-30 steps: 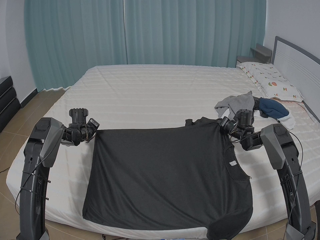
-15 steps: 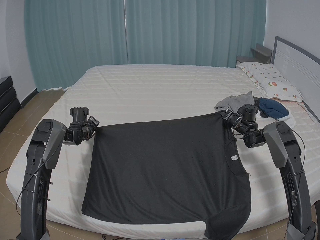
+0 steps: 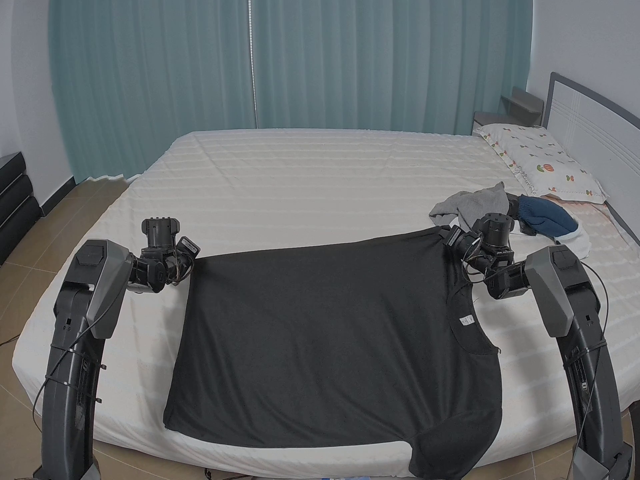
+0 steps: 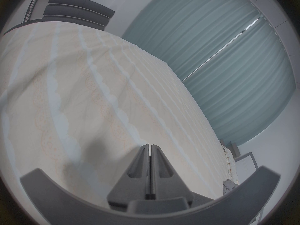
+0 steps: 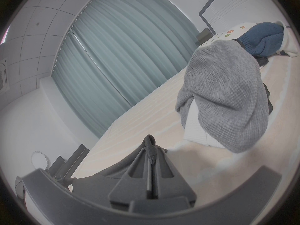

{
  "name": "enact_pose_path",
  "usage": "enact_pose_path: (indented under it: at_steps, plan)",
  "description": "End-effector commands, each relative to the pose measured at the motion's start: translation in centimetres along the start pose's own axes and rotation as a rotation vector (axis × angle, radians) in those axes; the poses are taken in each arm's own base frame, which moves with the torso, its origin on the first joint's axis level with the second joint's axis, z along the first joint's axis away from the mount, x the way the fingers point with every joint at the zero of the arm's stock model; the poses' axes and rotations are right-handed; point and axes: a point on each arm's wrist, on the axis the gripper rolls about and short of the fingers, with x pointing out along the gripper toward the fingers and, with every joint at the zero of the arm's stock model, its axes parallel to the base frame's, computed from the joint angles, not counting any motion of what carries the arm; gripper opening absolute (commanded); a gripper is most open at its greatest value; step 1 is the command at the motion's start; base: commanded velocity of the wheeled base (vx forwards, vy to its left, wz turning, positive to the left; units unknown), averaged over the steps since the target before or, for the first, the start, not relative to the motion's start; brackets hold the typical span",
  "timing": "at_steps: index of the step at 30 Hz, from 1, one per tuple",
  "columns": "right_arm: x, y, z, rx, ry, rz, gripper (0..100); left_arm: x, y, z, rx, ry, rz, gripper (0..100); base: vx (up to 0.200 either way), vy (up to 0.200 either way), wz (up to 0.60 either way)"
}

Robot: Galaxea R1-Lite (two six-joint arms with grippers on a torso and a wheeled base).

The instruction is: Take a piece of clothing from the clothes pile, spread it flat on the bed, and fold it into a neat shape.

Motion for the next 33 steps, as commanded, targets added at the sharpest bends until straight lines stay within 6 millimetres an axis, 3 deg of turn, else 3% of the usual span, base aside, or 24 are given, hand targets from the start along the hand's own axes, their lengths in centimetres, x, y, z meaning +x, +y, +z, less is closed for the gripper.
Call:
enact_pose_path:
  at_steps: [1, 7, 8, 15, 21, 33]
  plan:
    - [0.2, -0.6, -1.1, 0.004, 0.023, -0.011, 100, -0.1, 0.0, -0.1, 0.000, 0.005, 0.002, 0, 0.000, 0.000, 0.00]
    - [0.3, -0.3, -1.5, 0.004, 0.028, -0.011, 100, -0.1, -0.1, -0.2, 0.001, 0.009, -0.002, 0, 0.000, 0.000, 0.00]
    - [0.3, -0.3, -1.5, 0.004, 0.028, -0.014, 100, -0.1, -0.2, -0.1, 0.003, 0.009, -0.003, 100, 0.000, 0.000, 0.00]
    - [0.2, 0.1, -1.1, 0.014, 0.041, -0.028, 100, -0.2, 0.2, -0.3, -0.001, 0.014, 0.006, 100, 0.000, 0.000, 0.00]
    - [0.4, 0.9, -2.1, 0.011, 0.066, -0.020, 100, -0.7, 0.2, -0.1, -0.010, 0.014, 0.014, 100, 0.000, 0.000, 0.00]
    - [0.5, -0.6, -3.9, 0.023, 0.124, -0.065, 100, -0.7, 0.2, 0.1, -0.013, 0.007, 0.018, 100, 0.000, 0.000, 0.00]
